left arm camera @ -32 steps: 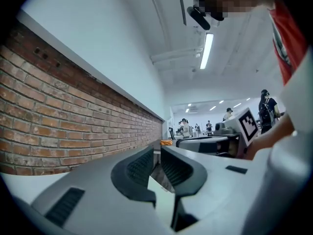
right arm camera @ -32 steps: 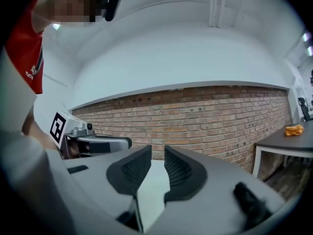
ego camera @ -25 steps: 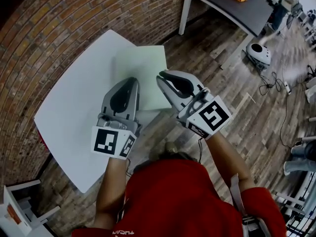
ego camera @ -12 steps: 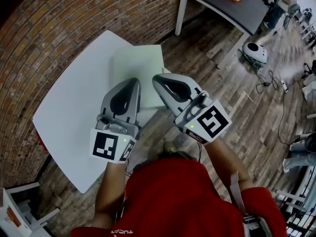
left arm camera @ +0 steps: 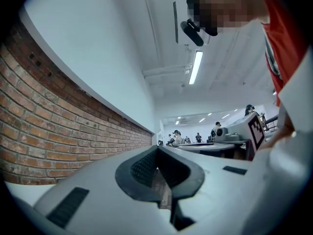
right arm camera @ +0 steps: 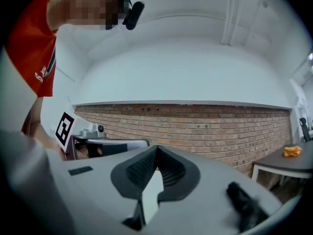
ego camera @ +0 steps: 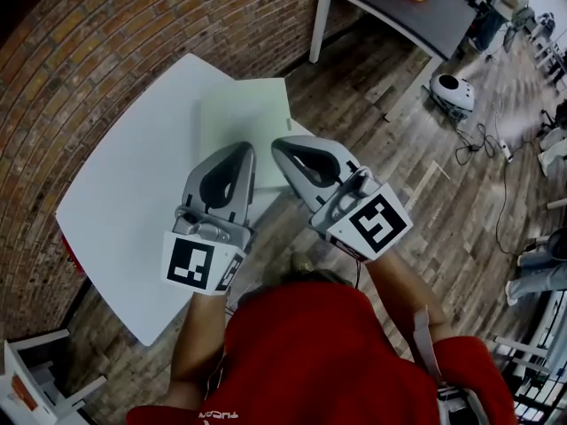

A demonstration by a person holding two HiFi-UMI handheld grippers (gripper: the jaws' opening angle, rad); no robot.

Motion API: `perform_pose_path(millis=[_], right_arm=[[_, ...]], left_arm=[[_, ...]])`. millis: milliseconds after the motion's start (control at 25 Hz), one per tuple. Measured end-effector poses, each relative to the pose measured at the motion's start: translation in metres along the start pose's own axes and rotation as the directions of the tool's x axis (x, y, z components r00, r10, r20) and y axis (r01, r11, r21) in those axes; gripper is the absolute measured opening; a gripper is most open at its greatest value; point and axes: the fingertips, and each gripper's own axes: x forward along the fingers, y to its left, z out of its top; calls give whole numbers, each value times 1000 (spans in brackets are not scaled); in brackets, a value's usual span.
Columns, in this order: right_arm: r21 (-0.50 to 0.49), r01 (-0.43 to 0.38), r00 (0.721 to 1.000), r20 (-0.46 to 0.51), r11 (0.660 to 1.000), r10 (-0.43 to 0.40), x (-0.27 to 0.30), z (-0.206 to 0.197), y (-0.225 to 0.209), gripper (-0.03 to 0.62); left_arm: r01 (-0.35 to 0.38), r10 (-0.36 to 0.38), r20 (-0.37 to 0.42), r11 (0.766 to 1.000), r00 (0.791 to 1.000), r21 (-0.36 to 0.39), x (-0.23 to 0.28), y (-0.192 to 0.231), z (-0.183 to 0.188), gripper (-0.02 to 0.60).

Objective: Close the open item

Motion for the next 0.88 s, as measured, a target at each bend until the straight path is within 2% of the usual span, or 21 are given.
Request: perform_pose_path(millis=[480, 880], right_arm=[[-9, 18, 999, -49, 1000, -19, -11, -9, 3, 31], [0, 23, 1000, -18, 1000, -23, -14, -6, 1, 31]], left_arm=[[14, -14, -19, 1000, 1000, 0, -1, -7, -7, 12], [15, -15, -28, 1000, 1000, 6, 0, -12, -9, 12]])
